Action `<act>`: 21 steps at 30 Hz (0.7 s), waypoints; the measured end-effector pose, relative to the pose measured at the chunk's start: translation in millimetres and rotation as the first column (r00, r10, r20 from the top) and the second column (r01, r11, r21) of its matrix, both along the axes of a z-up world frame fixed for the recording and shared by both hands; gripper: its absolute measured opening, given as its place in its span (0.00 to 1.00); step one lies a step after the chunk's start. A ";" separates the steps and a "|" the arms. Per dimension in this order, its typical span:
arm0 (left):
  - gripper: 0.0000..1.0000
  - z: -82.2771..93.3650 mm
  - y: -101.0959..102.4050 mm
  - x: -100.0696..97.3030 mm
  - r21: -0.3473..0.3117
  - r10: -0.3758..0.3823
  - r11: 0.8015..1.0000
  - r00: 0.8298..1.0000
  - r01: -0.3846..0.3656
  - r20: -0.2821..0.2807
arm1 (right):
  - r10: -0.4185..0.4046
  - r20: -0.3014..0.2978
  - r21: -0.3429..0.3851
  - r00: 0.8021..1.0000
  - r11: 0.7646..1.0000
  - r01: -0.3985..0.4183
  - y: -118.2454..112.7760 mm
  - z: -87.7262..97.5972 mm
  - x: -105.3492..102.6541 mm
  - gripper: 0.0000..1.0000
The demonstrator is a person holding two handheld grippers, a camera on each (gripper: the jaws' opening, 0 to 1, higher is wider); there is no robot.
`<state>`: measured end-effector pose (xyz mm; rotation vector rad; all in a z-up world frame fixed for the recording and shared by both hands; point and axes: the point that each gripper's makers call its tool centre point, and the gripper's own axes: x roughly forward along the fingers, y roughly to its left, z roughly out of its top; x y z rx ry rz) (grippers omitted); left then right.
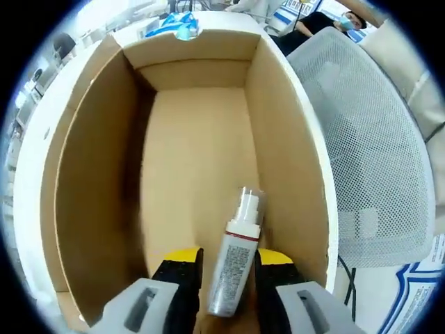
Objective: Operate the shoe box by opening the lid, removing the specified soft item, and placing it in the target area until the item is outside and the box remains undamaged.
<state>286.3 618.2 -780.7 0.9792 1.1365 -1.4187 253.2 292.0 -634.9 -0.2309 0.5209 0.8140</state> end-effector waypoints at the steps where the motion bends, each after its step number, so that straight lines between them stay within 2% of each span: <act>1: 0.28 -1.0 -0.6 -0.7 0.001 -0.004 1.000 1.000 0.004 -0.001 | 0.005 -0.001 -0.001 1.000 1.000 -0.005 1.8 -0.4 -0.7 0.89; 5: 0.21 -4.1 -6.6 -2.4 -0.003 -0.008 1.000 1.000 0.008 0.011 | 0.029 0.002 -0.005 1.000 1.000 -0.029 8.3 -1.0 -2.9 0.89; 13: 0.20 -1.8 -13.8 2.6 -0.020 0.006 1.000 0.999 -0.005 0.044 | 0.055 0.012 0.010 0.998 0.998 -0.055 19.7 2.7 -5.7 0.88; 21: 0.19 9.8 -17.5 10.8 -0.041 0.067 0.997 0.995 -0.064 0.078 | 0.078 0.024 0.027 0.997 0.997 -0.079 30.0 6.7 -7.0 0.86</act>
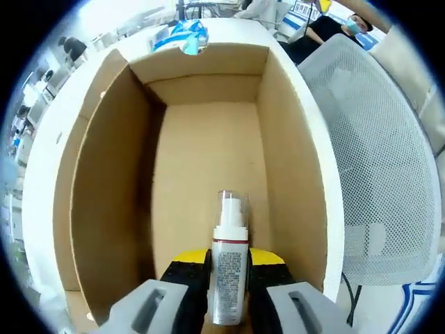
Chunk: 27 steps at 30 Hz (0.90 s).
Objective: Operate the shoe box by opening the lid, removing the specified soft item, and placing it in the target area until the item is outside and the box remains undamaged.
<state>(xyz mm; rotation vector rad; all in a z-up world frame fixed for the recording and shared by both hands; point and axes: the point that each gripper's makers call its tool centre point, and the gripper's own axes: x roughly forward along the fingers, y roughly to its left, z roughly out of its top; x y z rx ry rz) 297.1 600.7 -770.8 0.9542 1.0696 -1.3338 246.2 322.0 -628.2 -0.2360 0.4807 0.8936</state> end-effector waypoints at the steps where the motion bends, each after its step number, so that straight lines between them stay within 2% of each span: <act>1: 0.19 3.2 -0.3 0.6 -0.007 0.008 1.000 1.000 -0.008 0.003 | 0.004 0.002 0.004 1.000 1.000 -0.004 1.8 0.5 0.2 0.86; 5: 0.19 15.7 -5.2 7.0 -0.071 0.087 0.994 0.996 -0.086 0.013 | 0.016 0.021 0.012 1.000 1.000 -0.016 9.0 2.9 2.5 0.84; 12: 0.19 38.3 -12.3 12.3 -0.156 0.166 0.975 0.985 -0.158 0.040 | 0.048 0.040 0.018 0.998 0.999 -0.048 21.3 6.9 3.9 0.82; 16: 0.19 52.7 -21.7 10.7 -0.217 0.205 0.957 0.978 -0.193 0.034 | 0.067 0.046 0.027 0.997 0.997 -0.068 28.4 9.6 2.5 0.80; 20: 0.19 73.1 -37.8 4.9 -0.296 0.250 0.926 0.968 -0.234 0.015 | 0.079 0.054 0.042 0.995 0.996 -0.081 34.5 13.9 0.7 0.75; 27: 0.19 94.4 -55.7 2.2 -0.385 0.283 0.885 0.959 -0.263 -0.005 | 0.088 0.059 0.056 0.994 0.994 -0.092 44.7 14.5 -1.5 0.71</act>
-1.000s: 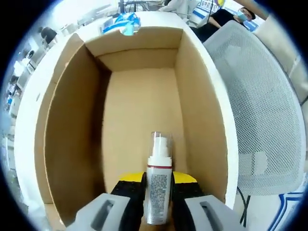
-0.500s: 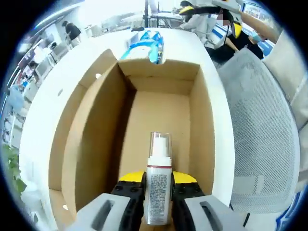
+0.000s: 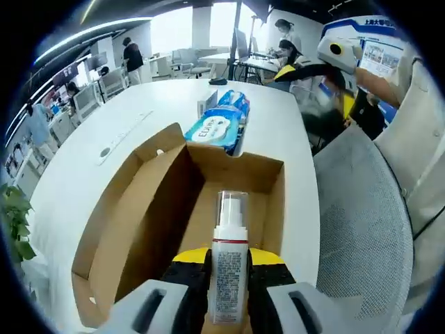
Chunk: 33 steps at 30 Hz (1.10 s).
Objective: Operate the shoe box by opening the lid, removing the specified soft item, and placing it in the target area until the item is outside and the box remains undamaged.
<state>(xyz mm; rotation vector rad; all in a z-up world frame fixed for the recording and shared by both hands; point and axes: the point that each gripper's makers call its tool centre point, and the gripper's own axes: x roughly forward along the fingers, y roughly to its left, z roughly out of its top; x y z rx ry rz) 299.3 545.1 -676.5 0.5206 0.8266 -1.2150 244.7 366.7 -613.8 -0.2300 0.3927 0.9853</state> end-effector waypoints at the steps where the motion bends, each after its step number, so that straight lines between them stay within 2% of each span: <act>1: 0.19 2.8 -2.5 -0.4 -0.013 0.003 1.000 1.000 -0.003 -0.002 | 0.002 0.001 0.001 1.000 1.000 -0.002 1.7 -0.1 -0.3 0.70; 9: 0.19 26.5 -24.4 -4.6 -0.129 0.006 0.992 1.000 -0.008 -0.011 | -0.003 0.010 0.062 1.000 0.998 0.003 17.5 10.7 0.3 0.64; 25: 0.19 49.2 -50.9 -27.1 -0.222 -0.048 0.974 0.999 0.045 -0.008 | 0.051 -0.018 0.140 0.999 0.989 -0.048 58.4 13.1 -9.4 0.55; 33: 0.19 62.2 -64.9 -40.8 -0.305 -0.067 0.951 0.997 0.056 -0.024 | 0.055 -0.029 0.185 0.998 0.982 -0.049 68.3 20.4 -7.5 0.50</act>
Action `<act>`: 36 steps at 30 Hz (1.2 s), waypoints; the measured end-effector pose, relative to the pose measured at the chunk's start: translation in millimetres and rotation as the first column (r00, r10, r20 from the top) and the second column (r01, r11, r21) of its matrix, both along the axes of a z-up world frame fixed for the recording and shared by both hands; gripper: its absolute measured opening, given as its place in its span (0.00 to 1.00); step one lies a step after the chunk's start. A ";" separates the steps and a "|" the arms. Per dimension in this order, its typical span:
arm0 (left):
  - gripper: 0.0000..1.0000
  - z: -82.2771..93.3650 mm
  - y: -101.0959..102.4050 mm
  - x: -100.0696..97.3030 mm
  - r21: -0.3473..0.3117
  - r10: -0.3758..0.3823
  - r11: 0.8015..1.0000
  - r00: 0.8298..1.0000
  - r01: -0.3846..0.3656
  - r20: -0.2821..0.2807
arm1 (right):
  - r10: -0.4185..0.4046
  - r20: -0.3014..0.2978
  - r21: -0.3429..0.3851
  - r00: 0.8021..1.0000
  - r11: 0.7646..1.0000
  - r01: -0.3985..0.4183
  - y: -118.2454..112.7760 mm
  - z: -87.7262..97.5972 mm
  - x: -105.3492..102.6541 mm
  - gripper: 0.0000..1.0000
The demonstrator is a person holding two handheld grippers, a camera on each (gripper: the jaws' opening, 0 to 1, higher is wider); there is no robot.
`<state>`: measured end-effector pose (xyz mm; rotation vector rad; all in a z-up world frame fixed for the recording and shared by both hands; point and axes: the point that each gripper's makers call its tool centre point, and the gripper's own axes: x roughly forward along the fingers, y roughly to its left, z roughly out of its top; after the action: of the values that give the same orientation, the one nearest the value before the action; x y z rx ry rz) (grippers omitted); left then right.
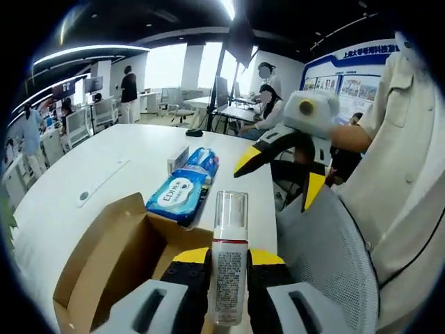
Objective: Operate the shoe box by opening the lid, removing the specified soft item, and placing it in the target area until the item is outside and the box remains undamaged.
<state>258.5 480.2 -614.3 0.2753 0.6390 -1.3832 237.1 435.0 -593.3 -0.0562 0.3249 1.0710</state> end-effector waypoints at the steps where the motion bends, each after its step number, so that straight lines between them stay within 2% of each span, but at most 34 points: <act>1: 0.19 1.1 -1.2 -0.8 -0.009 0.000 1.000 1.000 0.000 -0.001 | -0.001 0.000 0.005 1.000 1.000 0.001 0.6 0.8 0.2 0.49; 5: 0.19 4.2 -7.3 -5.7 -0.045 -0.004 0.999 1.000 0.004 -0.015 | -0.005 -0.011 0.028 1.000 1.000 0.006 4.0 3.7 1.8 0.45; 14: 0.19 -2.3 -16.6 -12.0 -0.081 -0.022 0.997 0.999 0.020 -0.031 | -0.008 -0.024 0.045 1.000 0.999 0.009 11.4 1.3 4.5 0.39; 24: 0.19 -4.7 -25.8 -15.5 -0.094 -0.039 0.995 0.999 0.038 -0.004 | -0.025 -0.064 0.051 0.998 0.998 0.029 13.2 -7.2 8.7 0.33; 36: 0.20 -12.0 -32.5 -23.0 -0.128 -0.027 0.991 0.999 0.025 -0.021 | -0.040 -0.102 0.074 0.994 0.996 0.048 15.5 -10.7 7.3 0.27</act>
<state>235.5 447.7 -626.3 0.1661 0.5644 -1.4477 244.5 450.5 -604.1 0.0734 0.3743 1.0432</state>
